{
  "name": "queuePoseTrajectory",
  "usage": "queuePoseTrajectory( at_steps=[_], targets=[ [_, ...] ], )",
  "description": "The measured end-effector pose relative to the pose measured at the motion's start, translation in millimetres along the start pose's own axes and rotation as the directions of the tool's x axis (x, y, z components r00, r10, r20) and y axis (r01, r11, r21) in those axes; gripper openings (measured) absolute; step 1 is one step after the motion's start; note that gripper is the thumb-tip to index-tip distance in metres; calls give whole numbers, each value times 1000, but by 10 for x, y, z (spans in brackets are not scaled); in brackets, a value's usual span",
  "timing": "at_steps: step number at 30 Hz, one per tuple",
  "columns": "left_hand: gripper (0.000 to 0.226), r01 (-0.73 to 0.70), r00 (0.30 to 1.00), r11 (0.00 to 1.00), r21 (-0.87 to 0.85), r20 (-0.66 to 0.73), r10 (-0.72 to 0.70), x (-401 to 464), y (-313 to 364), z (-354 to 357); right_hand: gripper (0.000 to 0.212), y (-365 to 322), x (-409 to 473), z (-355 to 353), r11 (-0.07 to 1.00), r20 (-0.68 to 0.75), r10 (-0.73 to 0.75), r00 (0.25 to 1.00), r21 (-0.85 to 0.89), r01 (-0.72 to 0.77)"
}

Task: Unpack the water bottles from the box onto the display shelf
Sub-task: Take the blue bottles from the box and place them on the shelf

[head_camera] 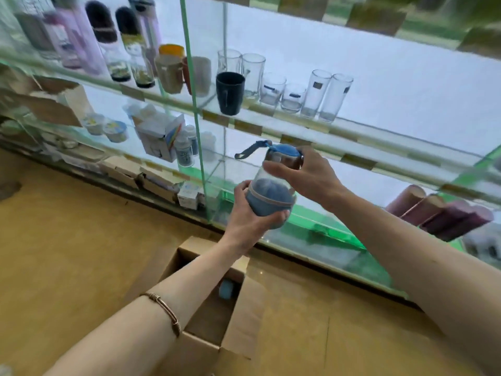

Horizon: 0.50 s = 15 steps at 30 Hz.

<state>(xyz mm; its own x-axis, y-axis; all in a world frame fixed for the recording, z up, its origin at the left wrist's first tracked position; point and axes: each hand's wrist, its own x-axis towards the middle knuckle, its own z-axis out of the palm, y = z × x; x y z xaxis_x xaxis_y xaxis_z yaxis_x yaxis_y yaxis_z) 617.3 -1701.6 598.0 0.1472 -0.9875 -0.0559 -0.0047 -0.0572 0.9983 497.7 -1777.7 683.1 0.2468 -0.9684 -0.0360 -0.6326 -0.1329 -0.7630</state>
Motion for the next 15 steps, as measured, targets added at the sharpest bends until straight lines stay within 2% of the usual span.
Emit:
queuePoseTrajectory(
  at_steps=[9,15],
  targets=[
    [74,-206,976,977,-64,66,210,-74,912,1251,52,33,-463,-1629,992,-171,-106,980,-87,92],
    [82,-292,947,955,-52,125,297,-76,1337,2099,53,233,-789,-2589,985,-259,-154,954,-110,130]
  ],
)
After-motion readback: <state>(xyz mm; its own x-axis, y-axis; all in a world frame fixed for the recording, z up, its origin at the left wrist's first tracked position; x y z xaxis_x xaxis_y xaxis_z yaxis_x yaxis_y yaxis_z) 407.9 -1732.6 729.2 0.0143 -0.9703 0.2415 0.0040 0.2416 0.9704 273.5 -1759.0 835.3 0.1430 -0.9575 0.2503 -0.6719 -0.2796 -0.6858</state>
